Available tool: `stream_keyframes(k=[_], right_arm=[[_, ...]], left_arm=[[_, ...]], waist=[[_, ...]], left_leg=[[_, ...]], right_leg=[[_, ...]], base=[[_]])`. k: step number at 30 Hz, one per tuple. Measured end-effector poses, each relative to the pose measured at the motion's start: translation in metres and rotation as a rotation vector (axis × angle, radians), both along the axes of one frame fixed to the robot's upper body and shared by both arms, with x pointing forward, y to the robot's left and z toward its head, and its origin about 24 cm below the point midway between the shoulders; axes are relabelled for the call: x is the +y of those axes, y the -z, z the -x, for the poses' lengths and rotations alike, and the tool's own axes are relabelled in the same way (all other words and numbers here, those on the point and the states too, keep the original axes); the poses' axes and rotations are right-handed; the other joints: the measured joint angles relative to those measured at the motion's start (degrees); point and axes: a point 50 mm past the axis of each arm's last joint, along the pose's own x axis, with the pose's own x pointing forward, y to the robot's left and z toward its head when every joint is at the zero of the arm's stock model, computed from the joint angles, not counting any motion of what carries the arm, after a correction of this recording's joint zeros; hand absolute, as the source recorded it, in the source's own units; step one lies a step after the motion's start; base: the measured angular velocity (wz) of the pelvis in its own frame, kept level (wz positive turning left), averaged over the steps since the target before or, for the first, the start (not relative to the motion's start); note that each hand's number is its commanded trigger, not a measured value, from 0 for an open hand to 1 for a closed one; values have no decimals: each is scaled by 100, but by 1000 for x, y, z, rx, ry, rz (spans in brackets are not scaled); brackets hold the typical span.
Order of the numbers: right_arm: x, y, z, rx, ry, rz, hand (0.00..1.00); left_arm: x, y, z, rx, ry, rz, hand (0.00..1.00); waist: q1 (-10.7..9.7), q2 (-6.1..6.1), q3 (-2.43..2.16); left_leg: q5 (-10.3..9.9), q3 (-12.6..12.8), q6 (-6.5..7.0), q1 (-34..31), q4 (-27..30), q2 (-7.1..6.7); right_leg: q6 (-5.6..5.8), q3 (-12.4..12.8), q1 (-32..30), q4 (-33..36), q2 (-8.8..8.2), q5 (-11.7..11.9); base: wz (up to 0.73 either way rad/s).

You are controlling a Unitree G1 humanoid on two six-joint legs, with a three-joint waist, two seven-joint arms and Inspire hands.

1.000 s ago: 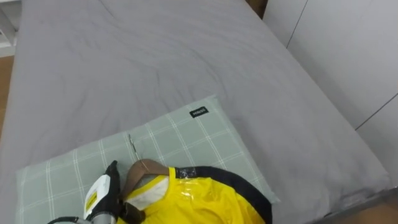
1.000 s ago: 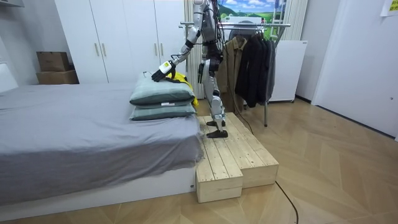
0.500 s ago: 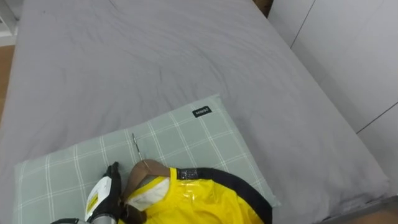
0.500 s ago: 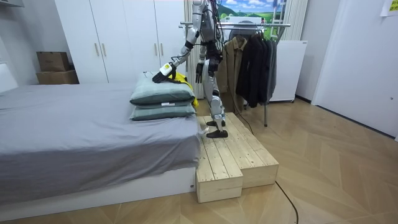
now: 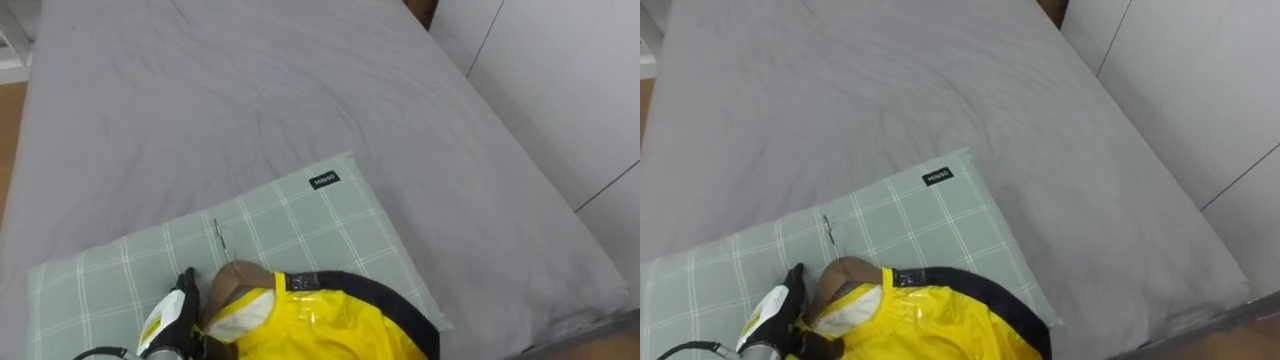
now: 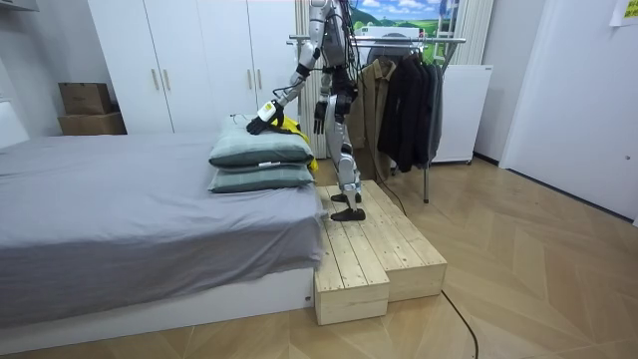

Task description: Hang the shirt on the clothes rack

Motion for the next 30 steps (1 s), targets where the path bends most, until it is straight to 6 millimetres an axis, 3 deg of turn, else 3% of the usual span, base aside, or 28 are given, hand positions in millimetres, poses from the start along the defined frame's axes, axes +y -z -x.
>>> stream_keyframes(k=[10,22,27,28,29,30], right_arm=[[0,0,0,1,-2,-1,0],[-1,0,0,14,26,-12,0],[-1,0,-1,9,32,-4,0],[-2,-1,-2,7,34,1,0],[-2,-1,-2,1,33,6,0],[-1,-2,-5,-8,28,5,0]], left_arm=[[17,-9,-6,-41,-43,-53,100],[15,-6,-4,-15,-66,-61,100],[16,-5,-3,-5,-69,-64,100],[16,-5,-3,-1,-70,-65,100],[17,-4,-1,7,-76,-67,100],[19,-4,-1,7,-82,-72,100]], waist=[[8,35,-21],[39,52,-6],[70,100,25],[121,145,62],[176,216,100],[197,181,89]], left_leg=[[19,-12,6,14,-9,-19],[19,-91,6,21,-26,-19],[20,-398,6,108,-28,19],[30,-643,11,191,-29,98],[30,-1004,10,253,-41,175],[28,-1073,6,235,-25,168]], right_leg=[[1,-19,14,-1,-20,0],[1,-25,-26,1,-19,-1],[-1,-152,-122,286,17,-4],[-41,-267,-337,734,35,-48],[-158,-225,-621,863,184,-222],[-277,-103,-709,475,264,-104]], base=[[0],[-2],[-11],[-47],[-53],[-42]])
